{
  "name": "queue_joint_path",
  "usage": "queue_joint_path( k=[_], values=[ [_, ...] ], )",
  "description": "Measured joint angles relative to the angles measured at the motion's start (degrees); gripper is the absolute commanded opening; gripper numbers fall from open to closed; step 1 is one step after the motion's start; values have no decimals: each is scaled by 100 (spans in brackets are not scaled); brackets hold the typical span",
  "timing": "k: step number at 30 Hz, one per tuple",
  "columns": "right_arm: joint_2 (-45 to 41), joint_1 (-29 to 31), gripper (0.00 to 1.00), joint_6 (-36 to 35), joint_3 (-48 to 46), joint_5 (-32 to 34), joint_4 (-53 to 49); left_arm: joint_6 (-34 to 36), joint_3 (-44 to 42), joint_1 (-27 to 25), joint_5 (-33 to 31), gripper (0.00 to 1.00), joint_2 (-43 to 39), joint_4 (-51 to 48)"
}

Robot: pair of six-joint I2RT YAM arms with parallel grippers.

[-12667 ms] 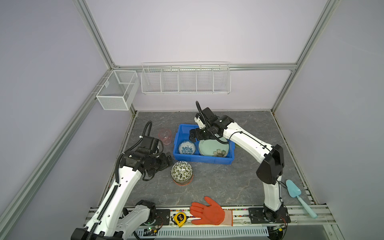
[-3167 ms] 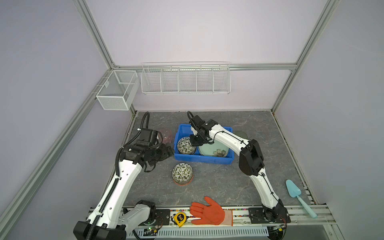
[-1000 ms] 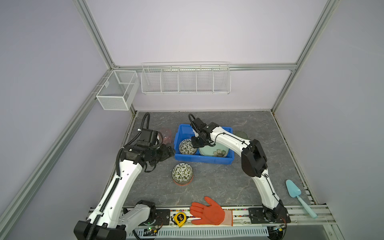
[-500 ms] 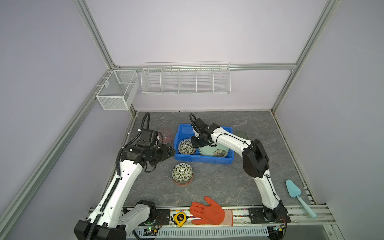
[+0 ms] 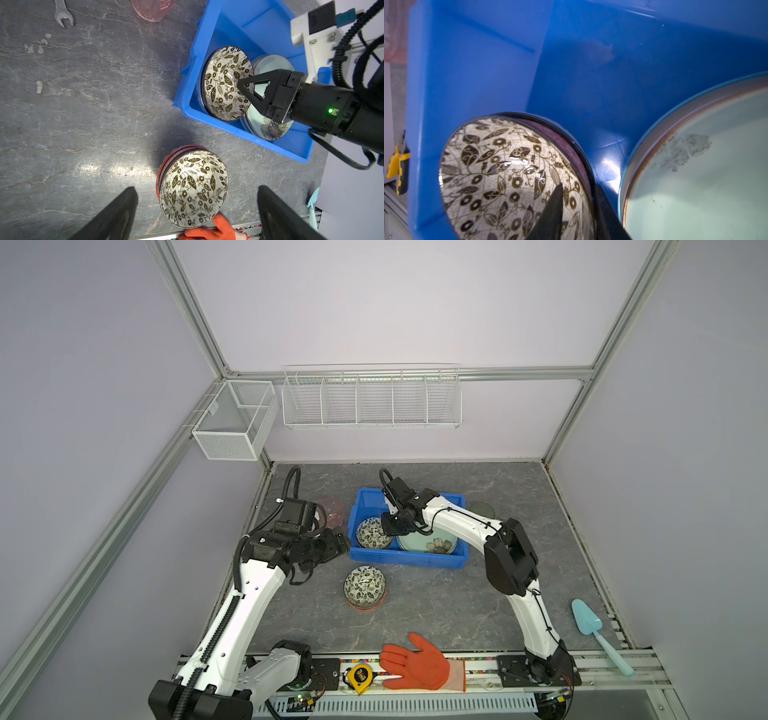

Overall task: Place the mixed dishes into the plastic bin
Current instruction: 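Lower the leaf-pattern bowl into the bin beside the blue-and-white bowl, then open the right gripper and lift it out of the bin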

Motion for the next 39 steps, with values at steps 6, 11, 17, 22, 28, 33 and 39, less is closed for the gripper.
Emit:
queue_joint_path(
  k=[6, 11, 17, 22, 28, 33, 39],
  values=[
    [-70, 2, 38, -11, -28, 68, -33, 0, -2, 0, 0, 90, 0, 0],
    [-341, 2, 39, -11, -28, 131, -42, 0, -2, 0, -2, 90, 0, -2],
    [-634, 2, 39, -28, -44, 173, -35, -2, -2, 0, -2, 90, 0, -2],
    [-844, 2, 39, -33, -262, 210, -28, -2, -2, 0, -2, 90, 0, -2],
    [-1233, 2, 49, -83, -682, 262, -11, 0, -2, 0, -2, 91, 0, -15],
    [-1814, 15, 88, -173, -1062, 315, 28, 15, -7, 0, -4, 97, -28, -160],
    [-2629, 50, 88, -225, -1665, 468, 166, 26, -284, 0, 68, 99, -256, -505]
  ],
)
